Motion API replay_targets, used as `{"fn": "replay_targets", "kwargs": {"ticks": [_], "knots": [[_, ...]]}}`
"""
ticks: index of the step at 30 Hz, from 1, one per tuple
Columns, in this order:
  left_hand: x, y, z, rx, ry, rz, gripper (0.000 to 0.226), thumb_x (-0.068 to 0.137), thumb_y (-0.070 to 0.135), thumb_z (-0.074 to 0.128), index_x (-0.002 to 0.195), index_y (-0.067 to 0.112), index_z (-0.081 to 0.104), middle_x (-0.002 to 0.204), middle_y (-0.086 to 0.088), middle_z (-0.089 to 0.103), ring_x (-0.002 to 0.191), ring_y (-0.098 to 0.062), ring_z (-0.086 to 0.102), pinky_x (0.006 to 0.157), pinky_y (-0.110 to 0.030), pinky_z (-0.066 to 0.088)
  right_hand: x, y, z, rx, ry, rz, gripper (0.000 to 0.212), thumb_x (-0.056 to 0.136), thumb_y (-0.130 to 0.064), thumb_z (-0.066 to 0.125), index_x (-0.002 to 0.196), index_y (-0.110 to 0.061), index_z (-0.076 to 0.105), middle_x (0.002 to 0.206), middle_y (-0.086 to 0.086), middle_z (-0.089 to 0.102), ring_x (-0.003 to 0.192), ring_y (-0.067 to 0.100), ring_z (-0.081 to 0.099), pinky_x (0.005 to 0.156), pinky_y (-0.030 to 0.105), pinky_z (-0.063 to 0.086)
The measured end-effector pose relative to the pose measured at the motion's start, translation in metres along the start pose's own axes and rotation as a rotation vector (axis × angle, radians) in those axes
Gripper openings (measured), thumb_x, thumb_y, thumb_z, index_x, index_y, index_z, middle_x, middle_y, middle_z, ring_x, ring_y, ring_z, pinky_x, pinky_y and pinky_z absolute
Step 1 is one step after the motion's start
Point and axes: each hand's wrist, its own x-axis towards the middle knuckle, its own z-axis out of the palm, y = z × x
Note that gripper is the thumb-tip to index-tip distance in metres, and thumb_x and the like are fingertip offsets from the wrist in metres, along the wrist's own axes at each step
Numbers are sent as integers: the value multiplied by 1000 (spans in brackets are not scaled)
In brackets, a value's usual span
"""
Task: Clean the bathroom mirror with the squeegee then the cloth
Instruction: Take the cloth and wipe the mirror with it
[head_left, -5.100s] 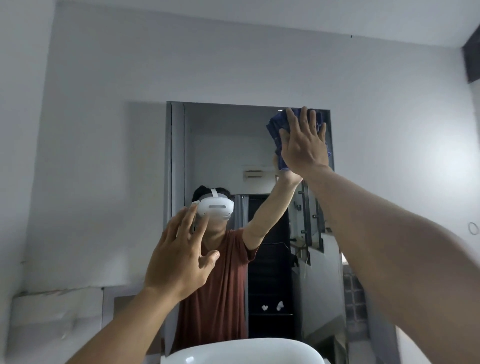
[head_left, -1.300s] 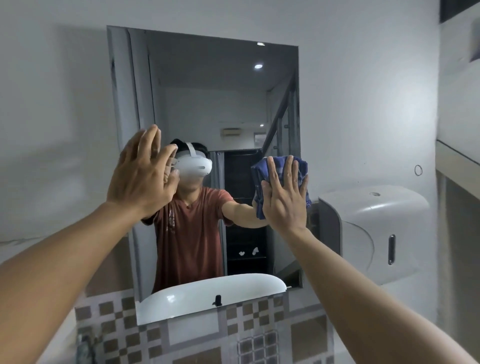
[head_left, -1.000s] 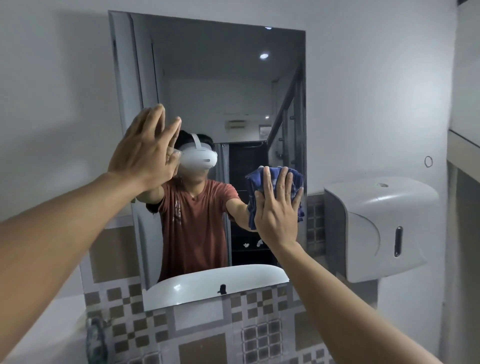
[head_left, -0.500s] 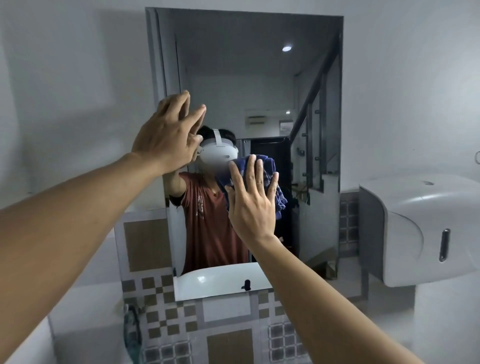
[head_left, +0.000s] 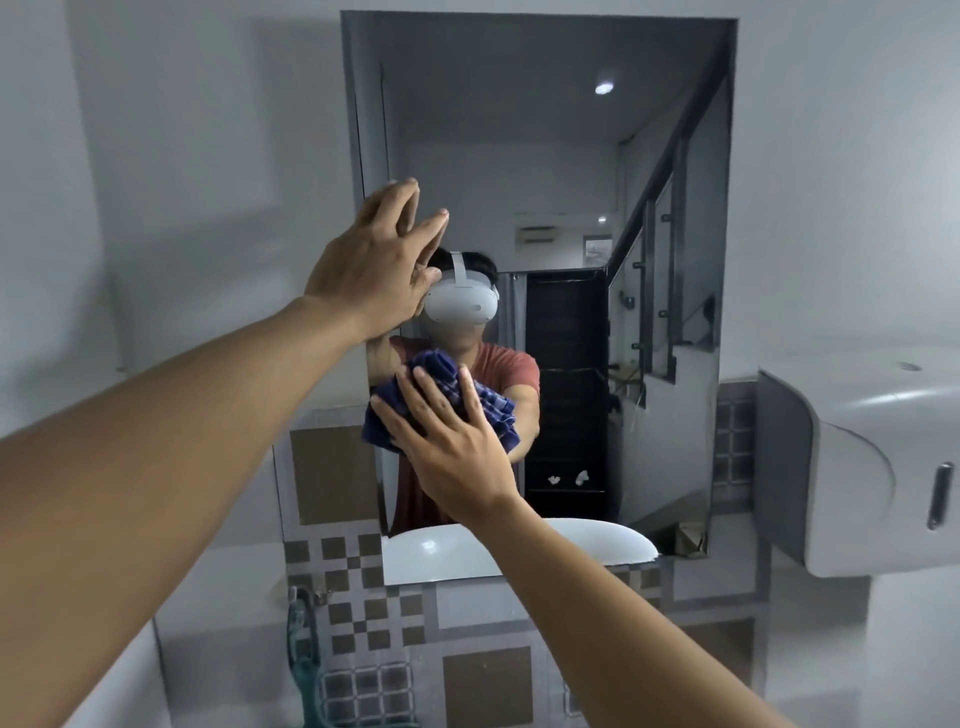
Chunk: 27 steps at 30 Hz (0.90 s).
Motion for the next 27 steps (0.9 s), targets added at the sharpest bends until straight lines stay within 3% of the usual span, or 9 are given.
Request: {"fn": "replay_targets", "kwargs": {"ticks": [8,14,19,24,27], "knots": [[-55,14,24,-33,88,-90,59,91,23,66,145,15,46,150,-17,37,141,-34,33,95,-46,55,-50,11,1,-66,-80,-17,54,105,-25,44,157,-20,30,163,15,27,153,30,18,118,65,15],[-100,30,43,-104,33,-108,57,93,28,64,145,12,48,152,-19,36,142,-36,34,86,-53,58,-66,41,-14,-110,-85,149,51,108,-40,37,156,-24,32,163,16,28,153,28,20,119,62,18],[-115,39,57,-100,-25,-67,68,92,30,65,152,12,39,162,-21,23,152,-38,16,98,-56,49,-73,69,-23,-112,-56,323,53,106,-41,36,157,-26,30,164,15,24,153,30,18,122,60,12],[-115,40,56,-79,-29,-82,70,91,32,63,152,11,37,162,-22,20,151,-39,15,100,-57,46,-89,103,-32,-101,-29,503,55,107,-40,31,159,-25,24,166,15,16,155,30,10,120,63,15],[-117,44,59,-54,-7,-57,71,91,34,64,152,9,37,161,-24,21,151,-40,15,111,-55,37,-100,117,-38,-102,-20,594,55,107,-41,25,159,-26,19,166,14,9,155,29,6,120,63,13]]}}
